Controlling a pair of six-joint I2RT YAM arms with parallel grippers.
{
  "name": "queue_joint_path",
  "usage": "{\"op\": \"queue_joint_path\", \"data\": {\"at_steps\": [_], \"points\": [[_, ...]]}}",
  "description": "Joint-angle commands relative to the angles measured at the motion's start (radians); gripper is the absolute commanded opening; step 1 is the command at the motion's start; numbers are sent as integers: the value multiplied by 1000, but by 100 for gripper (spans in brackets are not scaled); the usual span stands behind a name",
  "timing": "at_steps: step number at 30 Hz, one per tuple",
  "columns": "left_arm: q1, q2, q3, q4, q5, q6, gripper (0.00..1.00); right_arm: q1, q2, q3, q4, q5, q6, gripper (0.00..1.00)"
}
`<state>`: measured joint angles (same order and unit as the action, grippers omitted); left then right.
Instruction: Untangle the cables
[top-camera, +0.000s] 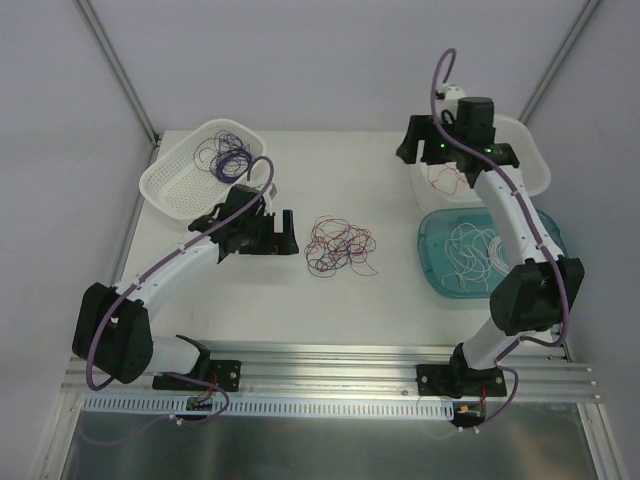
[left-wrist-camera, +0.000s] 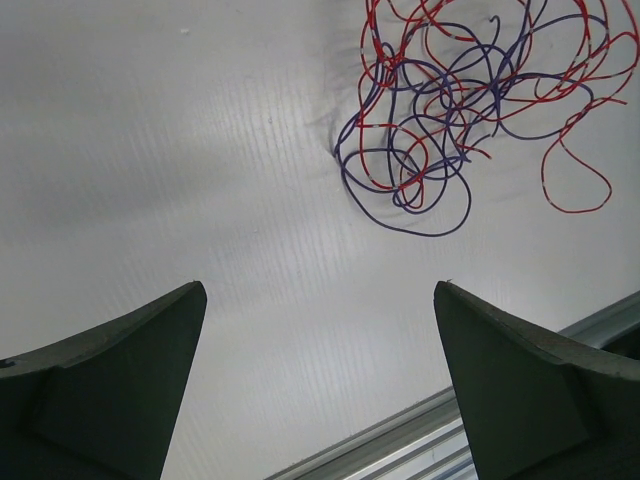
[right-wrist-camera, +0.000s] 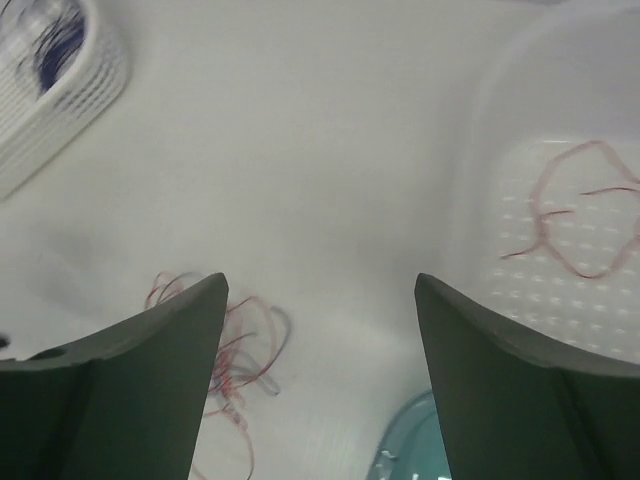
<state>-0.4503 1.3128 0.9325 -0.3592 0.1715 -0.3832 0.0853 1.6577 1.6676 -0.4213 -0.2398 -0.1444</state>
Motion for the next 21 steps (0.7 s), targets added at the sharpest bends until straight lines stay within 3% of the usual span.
{"op": "queue_joint_path", "data": {"at_steps": [1, 8, 18, 21], "points": [[2, 32, 32, 32, 0, -25, 99, 131, -47, -64, -97, -128, -142, 79], [-1, 72, 25, 49, 39, -60, 98, 339, 40, -164, -93, -153, -161, 72], [-4, -30, -101, 59, 25, -117, 99, 410, 192, -207, -7, -32, -144, 60], [-4, -72, -145, 58, 23, -134, 99, 419, 214, -218, 4, -20, -142, 52]]}}
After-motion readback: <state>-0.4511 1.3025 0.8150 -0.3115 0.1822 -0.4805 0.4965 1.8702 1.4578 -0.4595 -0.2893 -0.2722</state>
